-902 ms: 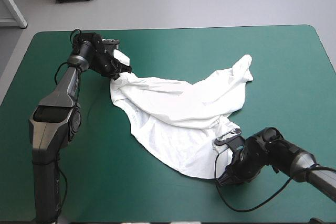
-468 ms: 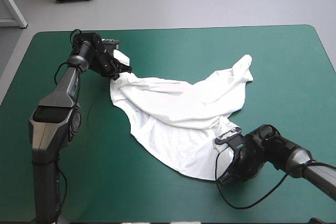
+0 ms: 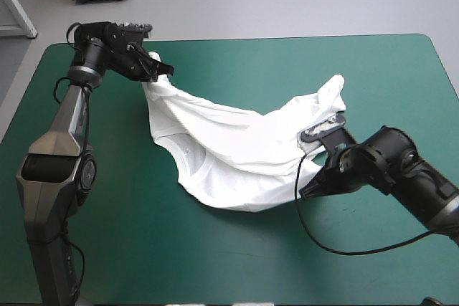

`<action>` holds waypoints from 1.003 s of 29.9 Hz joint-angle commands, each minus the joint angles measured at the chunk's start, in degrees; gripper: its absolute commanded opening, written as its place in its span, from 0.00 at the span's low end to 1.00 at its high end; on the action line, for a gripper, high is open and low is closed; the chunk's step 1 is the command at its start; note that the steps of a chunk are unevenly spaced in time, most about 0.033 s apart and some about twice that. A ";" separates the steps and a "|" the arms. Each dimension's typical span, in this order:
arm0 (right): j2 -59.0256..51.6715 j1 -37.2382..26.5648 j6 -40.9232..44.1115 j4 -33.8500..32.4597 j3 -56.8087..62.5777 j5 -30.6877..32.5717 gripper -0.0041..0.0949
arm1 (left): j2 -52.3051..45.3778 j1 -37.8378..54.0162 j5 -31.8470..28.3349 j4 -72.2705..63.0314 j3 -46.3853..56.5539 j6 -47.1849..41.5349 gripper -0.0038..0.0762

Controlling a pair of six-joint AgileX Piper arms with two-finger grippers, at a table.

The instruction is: Fold the cloth

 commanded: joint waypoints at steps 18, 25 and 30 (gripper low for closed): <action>-2.82 -0.08 -4.87 -25.87 -47.82 0.94 0.02 | -19.47 -0.01 -1.37 -12.07 -28.87 0.01 0.02; 0.09 -0.08 -8.68 -26.87 -63.07 -7.61 0.02 | -23.81 -0.01 -11.18 -19.81 -36.36 -0.21 0.02; 4.65 -0.08 -13.77 -25.27 -75.38 -9.84 0.03 | -29.03 -0.01 -18.69 -20.26 -36.72 0.55 0.02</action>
